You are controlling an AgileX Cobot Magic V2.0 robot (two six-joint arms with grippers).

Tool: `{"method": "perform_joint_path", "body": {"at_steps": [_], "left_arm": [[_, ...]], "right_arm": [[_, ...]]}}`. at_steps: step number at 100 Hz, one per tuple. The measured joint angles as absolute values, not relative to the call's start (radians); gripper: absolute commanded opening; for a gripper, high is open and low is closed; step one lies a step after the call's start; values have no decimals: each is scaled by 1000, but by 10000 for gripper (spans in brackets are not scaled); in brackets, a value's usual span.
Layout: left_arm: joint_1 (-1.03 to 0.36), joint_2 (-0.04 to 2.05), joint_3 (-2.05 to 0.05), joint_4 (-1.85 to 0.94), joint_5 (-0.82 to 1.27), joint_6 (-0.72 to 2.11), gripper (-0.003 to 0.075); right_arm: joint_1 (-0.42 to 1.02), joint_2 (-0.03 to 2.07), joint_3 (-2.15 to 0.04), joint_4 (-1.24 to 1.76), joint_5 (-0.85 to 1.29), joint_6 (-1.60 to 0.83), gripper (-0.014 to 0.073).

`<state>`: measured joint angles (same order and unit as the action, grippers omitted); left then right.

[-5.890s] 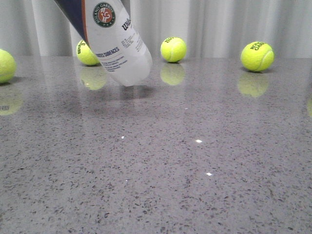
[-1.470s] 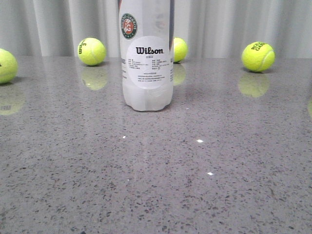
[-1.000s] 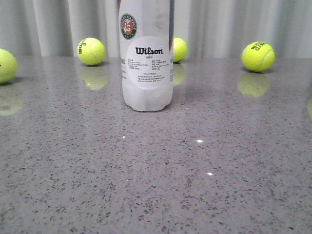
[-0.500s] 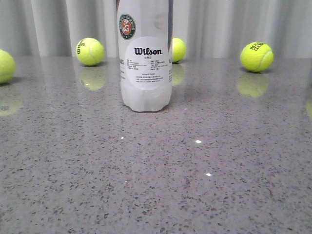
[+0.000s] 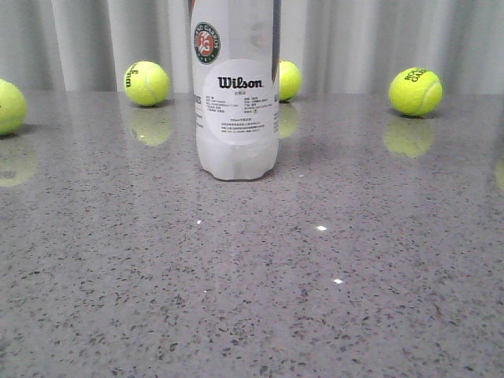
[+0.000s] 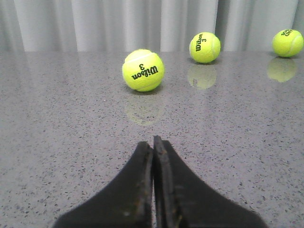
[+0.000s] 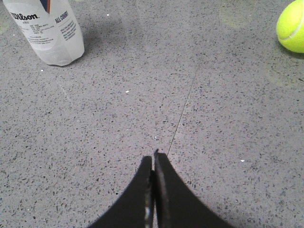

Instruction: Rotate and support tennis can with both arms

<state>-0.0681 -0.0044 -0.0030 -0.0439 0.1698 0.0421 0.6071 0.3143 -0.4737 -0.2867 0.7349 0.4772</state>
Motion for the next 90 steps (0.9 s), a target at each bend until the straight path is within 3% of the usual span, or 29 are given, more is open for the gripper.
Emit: {"method": "perform_joint_path", "body": {"at_steps": [51,74,90], "left_arm": [[-68,-4,-3,-44,170,42,-20],[-68,-4,-3,-44,172,42,-21],[-68,-4,-3,-44,172,42,-20]], "right_arm": [[603,314,-464,-321,723,475,-56],[468,314,-313,-330,499,464,-56],[308,250,-145,-258,265,325,-56]]}}
